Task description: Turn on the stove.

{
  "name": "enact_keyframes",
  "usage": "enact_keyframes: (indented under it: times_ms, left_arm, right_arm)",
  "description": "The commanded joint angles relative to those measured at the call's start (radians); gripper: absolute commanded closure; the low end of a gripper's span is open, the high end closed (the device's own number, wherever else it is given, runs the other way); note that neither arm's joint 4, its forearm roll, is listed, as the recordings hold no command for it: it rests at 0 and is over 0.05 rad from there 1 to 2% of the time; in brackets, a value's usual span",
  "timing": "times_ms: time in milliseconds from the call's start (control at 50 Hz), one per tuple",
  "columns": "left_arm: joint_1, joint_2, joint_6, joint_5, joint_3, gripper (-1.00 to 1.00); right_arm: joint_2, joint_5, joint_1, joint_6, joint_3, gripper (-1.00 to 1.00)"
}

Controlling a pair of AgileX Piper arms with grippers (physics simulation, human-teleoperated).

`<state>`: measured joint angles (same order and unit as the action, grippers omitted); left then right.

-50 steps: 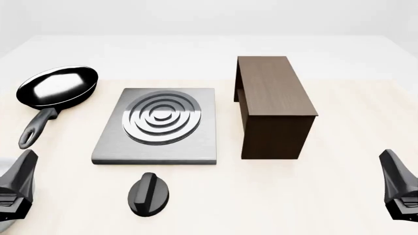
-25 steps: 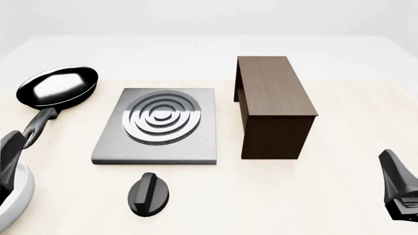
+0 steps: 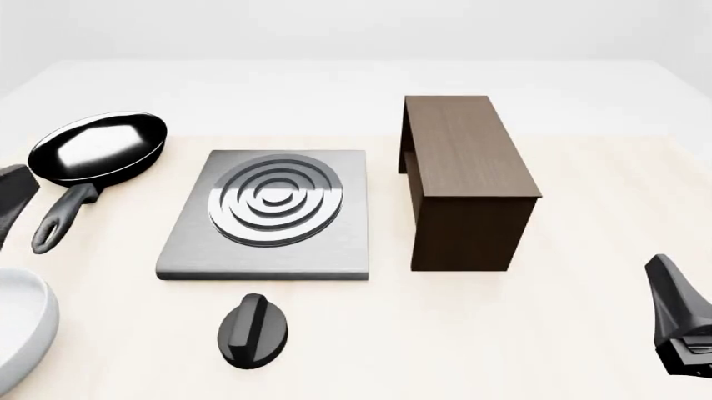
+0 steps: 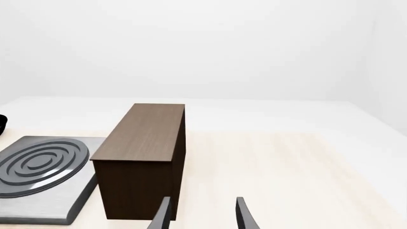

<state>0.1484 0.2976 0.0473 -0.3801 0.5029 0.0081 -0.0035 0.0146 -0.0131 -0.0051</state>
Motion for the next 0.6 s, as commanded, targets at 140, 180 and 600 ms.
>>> enact_keyframes:
  times_ms: [140,180,600]
  left_arm:
    - [0.029,0.224,0.014,0.035,0.025,-1.00]
    - [0.037,0.252,0.033,0.043,0.019,-1.00]
    - [0.104,0.518,0.142,0.207,-0.080,-1.00]
  right_arm:
    - [-0.002,0.001,-0.008,-0.001,0.000,-1.00]
    - [-0.002,0.001,-0.008,-0.001,0.000,-1.00]
    - [-0.001,0.001,-0.009,0.000,0.000,-1.00]
